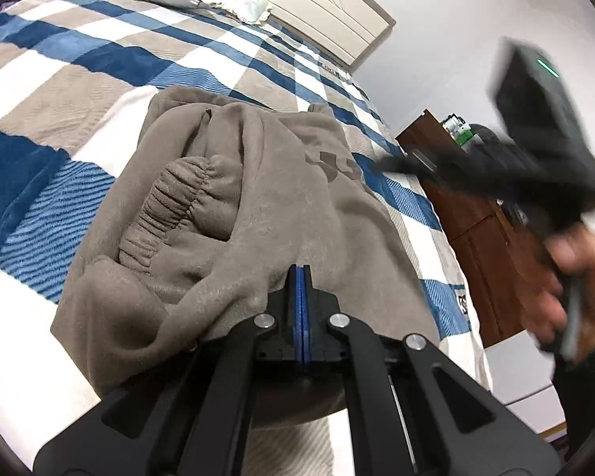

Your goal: Fold large clothes

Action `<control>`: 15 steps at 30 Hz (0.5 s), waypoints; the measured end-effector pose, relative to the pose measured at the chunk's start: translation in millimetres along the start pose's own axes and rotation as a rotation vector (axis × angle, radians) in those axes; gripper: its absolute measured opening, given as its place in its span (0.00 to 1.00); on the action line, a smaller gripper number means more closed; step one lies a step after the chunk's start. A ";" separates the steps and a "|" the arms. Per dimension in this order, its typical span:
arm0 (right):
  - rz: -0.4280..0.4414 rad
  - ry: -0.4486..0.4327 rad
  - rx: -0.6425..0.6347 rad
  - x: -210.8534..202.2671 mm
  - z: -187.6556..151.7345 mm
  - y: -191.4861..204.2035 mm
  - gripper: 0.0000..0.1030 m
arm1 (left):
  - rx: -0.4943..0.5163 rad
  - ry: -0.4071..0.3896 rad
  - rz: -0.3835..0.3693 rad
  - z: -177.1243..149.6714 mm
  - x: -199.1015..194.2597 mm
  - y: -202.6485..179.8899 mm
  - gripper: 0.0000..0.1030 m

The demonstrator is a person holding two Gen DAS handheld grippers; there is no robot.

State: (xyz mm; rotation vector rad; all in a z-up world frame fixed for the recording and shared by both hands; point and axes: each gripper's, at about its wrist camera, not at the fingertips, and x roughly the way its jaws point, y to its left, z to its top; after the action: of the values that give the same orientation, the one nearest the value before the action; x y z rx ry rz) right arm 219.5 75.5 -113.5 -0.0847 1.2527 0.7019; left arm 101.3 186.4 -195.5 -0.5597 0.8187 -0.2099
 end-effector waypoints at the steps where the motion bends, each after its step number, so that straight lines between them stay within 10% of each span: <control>1: 0.013 0.014 0.006 -2.9 -14.4 0.3 0.04 | -0.017 0.013 0.005 -1.2 2.1 3.5 0.02; 6: 0.002 0.097 0.027 18.0 -77.8 0.2 0.10 | -0.107 0.079 -0.009 -4.4 17.0 24.0 0.03; 15: -0.019 0.168 0.112 97.2 -82.1 -13.6 0.00 | -0.149 0.122 -0.003 -14.3 33.0 44.5 0.04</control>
State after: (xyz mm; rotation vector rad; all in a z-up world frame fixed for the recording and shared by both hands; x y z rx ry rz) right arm 171.0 72.4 -231.9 -0.0642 1.4485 0.6160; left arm 111.4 205.3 -248.6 -0.6930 0.9569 -0.1878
